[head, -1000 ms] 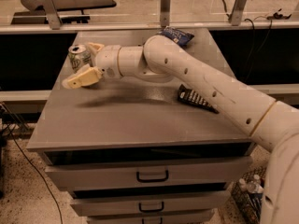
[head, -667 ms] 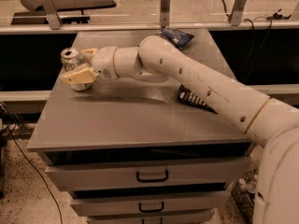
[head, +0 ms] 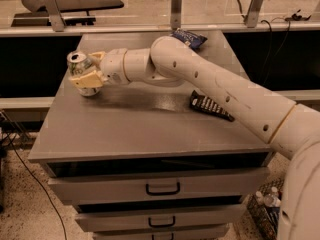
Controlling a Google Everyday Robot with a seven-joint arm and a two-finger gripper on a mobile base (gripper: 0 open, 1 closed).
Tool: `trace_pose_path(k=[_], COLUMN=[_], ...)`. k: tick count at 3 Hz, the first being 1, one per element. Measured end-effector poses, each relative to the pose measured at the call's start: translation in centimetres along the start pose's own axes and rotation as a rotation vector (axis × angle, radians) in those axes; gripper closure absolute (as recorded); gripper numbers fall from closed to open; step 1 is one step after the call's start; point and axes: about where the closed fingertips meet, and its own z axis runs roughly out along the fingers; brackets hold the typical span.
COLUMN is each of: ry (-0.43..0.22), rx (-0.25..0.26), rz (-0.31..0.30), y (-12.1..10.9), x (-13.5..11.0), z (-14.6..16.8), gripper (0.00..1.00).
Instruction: Pick 7up can
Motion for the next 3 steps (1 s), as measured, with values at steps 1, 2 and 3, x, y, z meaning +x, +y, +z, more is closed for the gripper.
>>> trace_pose_path(k=[1, 2, 3], ry=[0.003, -0.024, -0.054], rx=[0.002, -0.015, -0.027], rz=[-0.013, -0.035, 0.001], y=[0.3, 1.7, 3.4], x=[-2.3, -5.5, -7.2], z=[-2.0, -5.6, -9.7], gripper=[1.0, 1.0, 1.0])
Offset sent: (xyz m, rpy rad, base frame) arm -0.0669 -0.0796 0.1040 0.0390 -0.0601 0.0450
